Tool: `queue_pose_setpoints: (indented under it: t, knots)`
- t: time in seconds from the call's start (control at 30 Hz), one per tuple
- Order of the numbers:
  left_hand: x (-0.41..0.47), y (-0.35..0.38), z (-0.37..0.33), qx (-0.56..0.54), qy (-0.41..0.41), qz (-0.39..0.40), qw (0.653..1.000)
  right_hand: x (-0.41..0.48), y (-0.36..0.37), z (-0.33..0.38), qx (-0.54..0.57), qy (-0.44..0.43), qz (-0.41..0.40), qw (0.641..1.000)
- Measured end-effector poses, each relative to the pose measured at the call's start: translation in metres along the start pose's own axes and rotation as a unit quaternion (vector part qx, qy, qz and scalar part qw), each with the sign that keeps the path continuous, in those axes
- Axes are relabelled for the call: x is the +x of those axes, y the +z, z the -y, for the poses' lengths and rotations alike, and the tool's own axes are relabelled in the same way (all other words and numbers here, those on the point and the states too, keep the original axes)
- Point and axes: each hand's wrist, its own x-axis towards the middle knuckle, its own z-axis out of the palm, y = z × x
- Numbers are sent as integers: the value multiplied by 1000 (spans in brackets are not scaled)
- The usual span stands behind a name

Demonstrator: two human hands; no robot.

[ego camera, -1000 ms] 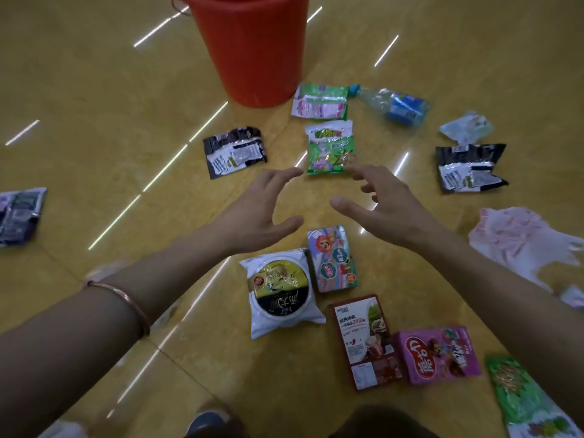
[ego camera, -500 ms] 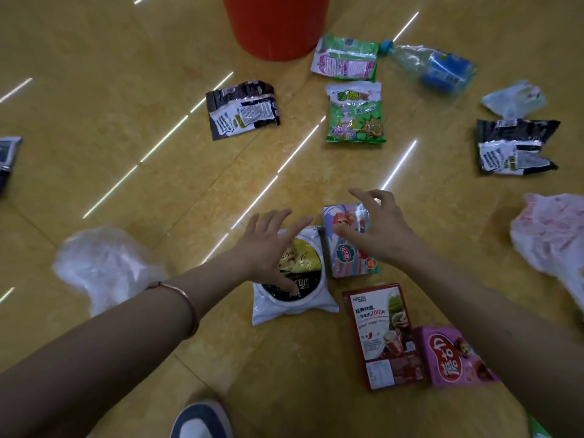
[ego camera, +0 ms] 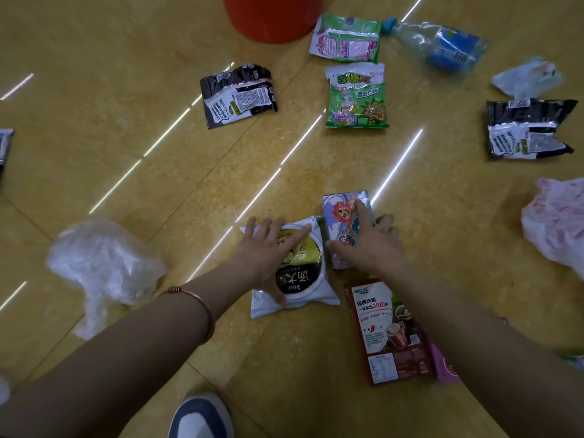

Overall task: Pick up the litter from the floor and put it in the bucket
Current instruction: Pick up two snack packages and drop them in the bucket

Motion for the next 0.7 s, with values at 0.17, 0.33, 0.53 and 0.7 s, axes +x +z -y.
queue_pose_setpoints:
  t: [0.17,0.33,0.53,0.7]
  knots:
    - [1,-3,0,-11,-10,2,1000,4,8,8,-9,3,-3,1000]
    - [10,-6,6,-99,-51,5,994,5,10,8,-8,-4,-4,1000]
    - [11,0,5,-143,-95,-17,985,5,9,11,-55,-18,-10,998]
    - [0,-6,3,-159,-128,-52,977,-5,-1,4,-68,-46,4,997]
